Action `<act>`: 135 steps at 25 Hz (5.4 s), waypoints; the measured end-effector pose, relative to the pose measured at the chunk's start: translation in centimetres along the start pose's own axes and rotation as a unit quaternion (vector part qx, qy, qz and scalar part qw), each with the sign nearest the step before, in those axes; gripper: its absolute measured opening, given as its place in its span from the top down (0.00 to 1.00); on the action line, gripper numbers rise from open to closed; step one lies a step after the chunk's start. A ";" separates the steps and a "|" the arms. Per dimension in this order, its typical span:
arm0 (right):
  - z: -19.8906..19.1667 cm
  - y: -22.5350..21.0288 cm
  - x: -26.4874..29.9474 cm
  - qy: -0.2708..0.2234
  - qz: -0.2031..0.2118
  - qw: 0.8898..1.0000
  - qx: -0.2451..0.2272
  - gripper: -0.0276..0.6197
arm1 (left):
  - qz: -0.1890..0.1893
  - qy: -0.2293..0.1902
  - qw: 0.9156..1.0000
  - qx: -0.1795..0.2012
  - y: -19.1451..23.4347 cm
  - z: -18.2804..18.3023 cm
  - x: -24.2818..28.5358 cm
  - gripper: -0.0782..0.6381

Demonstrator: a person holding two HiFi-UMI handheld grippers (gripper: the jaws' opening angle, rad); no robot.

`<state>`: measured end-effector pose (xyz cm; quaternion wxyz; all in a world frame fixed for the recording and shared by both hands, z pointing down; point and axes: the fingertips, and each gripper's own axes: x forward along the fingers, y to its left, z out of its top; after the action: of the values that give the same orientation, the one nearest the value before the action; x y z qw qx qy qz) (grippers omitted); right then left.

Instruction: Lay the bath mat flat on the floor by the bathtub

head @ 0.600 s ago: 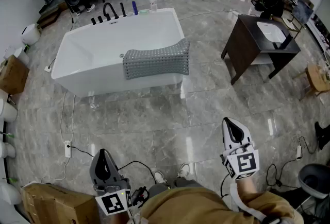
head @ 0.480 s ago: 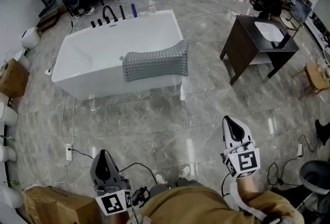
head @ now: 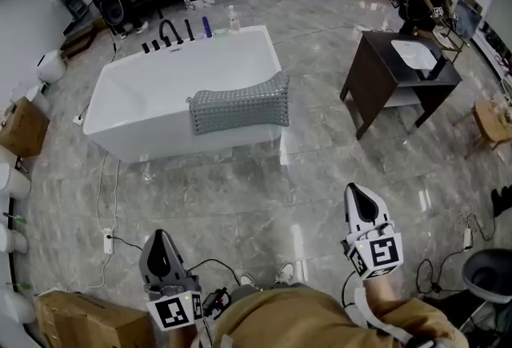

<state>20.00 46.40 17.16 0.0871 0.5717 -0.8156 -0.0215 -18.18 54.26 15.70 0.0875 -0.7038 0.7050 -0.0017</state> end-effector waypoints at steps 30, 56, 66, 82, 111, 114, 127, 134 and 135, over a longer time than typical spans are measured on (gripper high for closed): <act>-2.3 3.6 17.6 0.069 0.026 0.997 -0.027 0.95 | -0.035 0.030 0.998 -0.053 6.5 -8.8 17.9 0.88; -0.8 7.5 30.8 0.130 -0.001 0.991 -0.044 0.95 | -0.122 0.066 0.989 -0.059 10.3 -14.1 36.3 0.88; -4.3 1.5 36.7 0.136 0.035 0.990 -0.027 0.95 | -0.018 0.043 0.998 -0.033 10.7 -13.1 38.3 0.88; -20.7 -2.5 48.3 0.193 0.100 0.976 -0.015 0.91 | -0.030 0.153 0.987 -0.038 7.1 -32.3 46.7 0.84; -44.8 -11.3 64.9 0.282 0.061 0.956 0.051 0.57 | -0.071 0.328 0.941 -0.053 4.0 -61.4 58.8 0.53; -45.7 -11.6 65.8 0.281 0.059 0.957 0.052 0.56 | -0.070 0.338 0.937 -0.055 4.3 -63.1 59.3 0.48; -49.6 -13.4 69.0 0.282 0.057 0.952 0.101 0.43 | -0.117 0.369 0.918 -0.086 4.1 -69.2 61.5 0.25; -52.0 -14.2 71.0 0.277 0.055 0.948 0.147 0.39 | -0.141 0.367 0.915 -0.094 3.5 -70.4 62.8 0.17; -52.4 -14.5 71.1 0.278 0.052 0.946 0.160 0.37 | -0.144 0.367 0.914 -0.093 3.2 -70.6 63.0 0.17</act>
<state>18.63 -21.78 75.08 0.2186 0.5182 -0.7804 0.2732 -29.87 -16.74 77.18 -0.2447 -0.7523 0.5757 -0.2066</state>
